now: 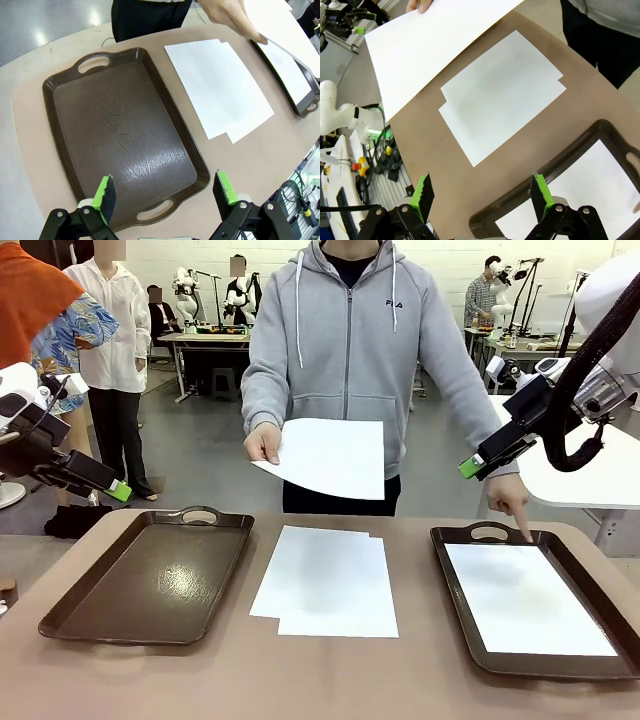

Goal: Sort the A4 documents.
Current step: Receive the A4 Paper.

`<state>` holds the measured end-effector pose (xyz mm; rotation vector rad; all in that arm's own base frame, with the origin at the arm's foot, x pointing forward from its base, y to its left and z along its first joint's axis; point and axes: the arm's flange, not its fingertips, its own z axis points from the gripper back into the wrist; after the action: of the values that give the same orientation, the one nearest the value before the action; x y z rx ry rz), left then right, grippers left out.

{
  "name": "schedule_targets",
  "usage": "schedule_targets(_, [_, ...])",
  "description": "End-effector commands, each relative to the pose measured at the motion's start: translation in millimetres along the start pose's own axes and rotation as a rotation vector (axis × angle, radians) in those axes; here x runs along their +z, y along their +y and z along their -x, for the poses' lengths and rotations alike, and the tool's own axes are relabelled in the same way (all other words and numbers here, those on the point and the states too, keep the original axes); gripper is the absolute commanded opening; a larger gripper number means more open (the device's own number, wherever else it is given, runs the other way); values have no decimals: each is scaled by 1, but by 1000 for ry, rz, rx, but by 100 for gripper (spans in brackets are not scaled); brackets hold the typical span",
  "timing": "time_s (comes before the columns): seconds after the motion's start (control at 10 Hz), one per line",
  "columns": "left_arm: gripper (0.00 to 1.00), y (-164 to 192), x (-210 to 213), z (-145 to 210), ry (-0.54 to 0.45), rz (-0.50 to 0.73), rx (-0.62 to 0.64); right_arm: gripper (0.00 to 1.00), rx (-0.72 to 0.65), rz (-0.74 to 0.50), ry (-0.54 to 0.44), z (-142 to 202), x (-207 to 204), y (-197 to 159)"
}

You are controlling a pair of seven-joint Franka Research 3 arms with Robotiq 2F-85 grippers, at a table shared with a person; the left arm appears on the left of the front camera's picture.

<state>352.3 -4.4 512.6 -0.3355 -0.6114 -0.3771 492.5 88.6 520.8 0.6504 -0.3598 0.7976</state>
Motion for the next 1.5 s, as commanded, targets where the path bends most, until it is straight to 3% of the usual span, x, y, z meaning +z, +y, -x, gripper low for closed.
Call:
schedule_targets(0.0, [100, 1, -1, 1, -1, 9, 4, 100, 1, 2, 5, 0, -1, 0])
schedule_targets(1.4, [100, 1, -1, 1, -1, 9, 4, 100, 1, 2, 5, 0, -1, 0])
